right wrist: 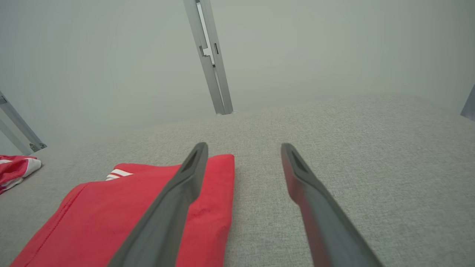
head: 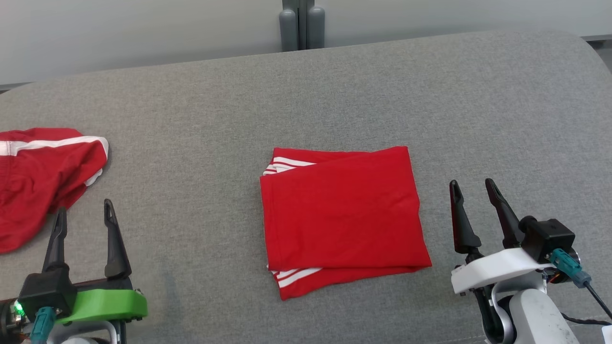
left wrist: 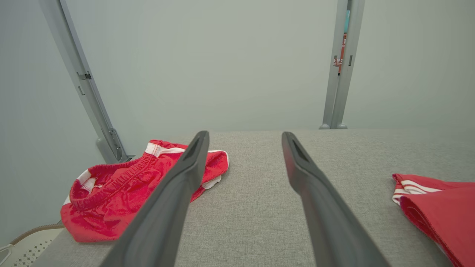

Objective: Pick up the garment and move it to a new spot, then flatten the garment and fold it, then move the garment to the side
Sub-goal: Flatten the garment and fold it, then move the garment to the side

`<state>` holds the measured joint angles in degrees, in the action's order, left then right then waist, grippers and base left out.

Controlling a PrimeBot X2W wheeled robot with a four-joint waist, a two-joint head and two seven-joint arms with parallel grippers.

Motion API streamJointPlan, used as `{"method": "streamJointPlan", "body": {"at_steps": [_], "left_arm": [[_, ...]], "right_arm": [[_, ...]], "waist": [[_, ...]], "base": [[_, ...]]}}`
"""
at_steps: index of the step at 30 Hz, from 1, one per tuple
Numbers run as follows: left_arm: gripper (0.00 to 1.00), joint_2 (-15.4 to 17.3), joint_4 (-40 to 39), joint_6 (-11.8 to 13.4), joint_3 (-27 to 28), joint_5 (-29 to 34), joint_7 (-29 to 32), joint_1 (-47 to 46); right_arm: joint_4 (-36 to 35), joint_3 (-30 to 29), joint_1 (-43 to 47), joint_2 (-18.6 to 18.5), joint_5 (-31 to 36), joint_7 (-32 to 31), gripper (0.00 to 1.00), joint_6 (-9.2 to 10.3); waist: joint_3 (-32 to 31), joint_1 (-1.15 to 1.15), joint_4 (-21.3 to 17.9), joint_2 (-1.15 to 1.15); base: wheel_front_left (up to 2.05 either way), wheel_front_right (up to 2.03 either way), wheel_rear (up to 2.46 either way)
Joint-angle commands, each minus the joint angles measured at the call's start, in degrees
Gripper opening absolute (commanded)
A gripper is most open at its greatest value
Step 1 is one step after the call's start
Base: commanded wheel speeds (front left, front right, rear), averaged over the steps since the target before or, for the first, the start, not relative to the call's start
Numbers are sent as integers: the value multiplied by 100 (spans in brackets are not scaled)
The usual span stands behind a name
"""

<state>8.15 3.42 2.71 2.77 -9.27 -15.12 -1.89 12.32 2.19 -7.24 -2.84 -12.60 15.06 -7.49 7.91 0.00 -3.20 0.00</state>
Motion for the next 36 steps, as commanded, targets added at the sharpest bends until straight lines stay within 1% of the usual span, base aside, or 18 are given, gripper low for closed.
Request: {"method": "streamJointPlan", "body": {"at_steps": [1,4,10,18,36], "left_arm": [[100,-16,64,-20,103,73,-1,104],[100,-45,301,-85,218,182,-1,168],[100,-135,495,-199,238,307,-1,220],[100,-226,584,-218,299,430,-1,217],[100,-262,543,-312,436,514,-1,246]], "right_arm": [[-11,-12,59,-10,39,15,100,0],[-41,4,124,-10,90,15,100,0],[-13,94,198,-11,160,15,100,0],[41,192,225,-10,254,15,100,0],[202,254,195,-10,327,15,100,0]], "waist": [[-24,0,6,0],[-86,0,16,0],[-184,0,19,0],[-263,0,54,0],[-271,0,2,0]], "base": [[0,0,0],[0,0,0],[0,0,0],[0,0,0],[0,0,0]]}}
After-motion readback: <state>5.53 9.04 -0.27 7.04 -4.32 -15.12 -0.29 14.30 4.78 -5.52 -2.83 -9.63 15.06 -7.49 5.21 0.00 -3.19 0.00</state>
